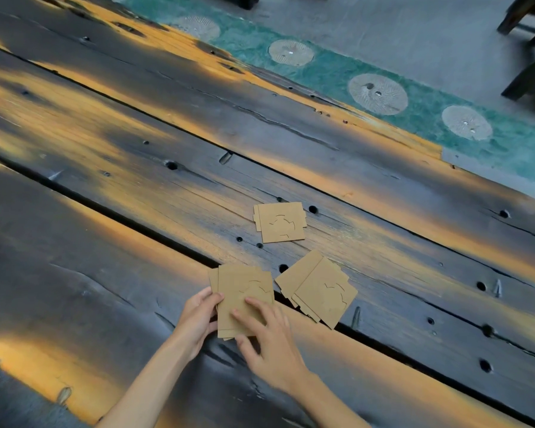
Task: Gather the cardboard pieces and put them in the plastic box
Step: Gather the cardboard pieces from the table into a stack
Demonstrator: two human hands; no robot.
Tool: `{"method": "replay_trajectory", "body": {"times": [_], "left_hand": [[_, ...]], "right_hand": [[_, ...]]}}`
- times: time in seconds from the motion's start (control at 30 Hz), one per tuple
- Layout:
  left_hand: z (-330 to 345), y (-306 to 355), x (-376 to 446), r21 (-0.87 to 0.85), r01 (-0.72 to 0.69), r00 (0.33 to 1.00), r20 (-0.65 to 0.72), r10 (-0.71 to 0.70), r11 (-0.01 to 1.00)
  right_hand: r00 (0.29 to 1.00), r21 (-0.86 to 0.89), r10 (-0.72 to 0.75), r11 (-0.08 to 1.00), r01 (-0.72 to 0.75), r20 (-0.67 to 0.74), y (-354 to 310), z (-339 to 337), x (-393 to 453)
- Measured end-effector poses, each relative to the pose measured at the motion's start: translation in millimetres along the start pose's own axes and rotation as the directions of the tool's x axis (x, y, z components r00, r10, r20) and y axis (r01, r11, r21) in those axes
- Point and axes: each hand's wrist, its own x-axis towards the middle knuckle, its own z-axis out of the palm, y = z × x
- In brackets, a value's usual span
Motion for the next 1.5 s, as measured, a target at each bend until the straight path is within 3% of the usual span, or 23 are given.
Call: {"method": "replay_trajectory", "body": {"times": [0.07, 0.13, 0.23, 0.43, 0.67, 0.87, 1.03, 1.17, 1.37, 1.5], "left_hand": [[3, 12, 12, 0.023, -0.024, 0.999, -0.035, 0.025, 0.999], [7, 25, 25, 0.051, -0.044, 0.997, -0.067, 0.048, 0.998], [9, 39, 45, 0.066, -0.059, 0.993, -0.095, 0.066, 0.996], [5, 46, 75, 0.034, -0.027, 0.990, -0.138, 0.031, 0.999], [-2, 42, 91, 0.041, 0.023, 0.986, -0.166, -0.016, 0.999], [-9, 44, 92, 0.049, 0.037, 0.984, -0.175, -0.028, 0.998], [-12, 46, 88, 0.037, 0.033, 0.984, -0.176, -0.026, 0.999], [-10, 45, 81, 0.028, 0.032, 0.986, -0.164, -0.027, 0.999], [-4, 37, 67, 0.010, 0.015, 0.990, -0.140, -0.014, 1.000], [8, 25, 50, 0.009, 0.016, 0.998, -0.066, -0.015, 1.000]], "right_hand": [[0.994, 0.078, 0.070, 0.995, -0.064, -0.079, 13, -11, 26], [0.961, 0.201, 0.231, 0.959, -0.199, -0.150, 30, -24, 58], [0.835, 0.350, 0.513, 0.833, -0.429, -0.198, 60, -45, 107], [0.660, 0.078, 0.733, 0.677, -0.732, -0.168, 112, -57, 185], [0.535, 0.006, 0.824, 0.546, -0.838, -0.187, 115, -45, 226], [0.537, 0.229, 0.837, 0.546, -0.806, -0.107, 120, -53, 227], [0.565, 0.496, 0.815, 0.545, -0.676, -0.126, 117, -67, 215], [0.622, 0.720, 0.775, 0.497, -0.484, -0.116, 102, -85, 181], [0.759, 0.825, 0.647, 0.467, -0.318, -0.074, 77, -114, 106], [0.771, 0.846, 0.636, 0.421, -0.327, -0.018, 71, -119, 60]]}}
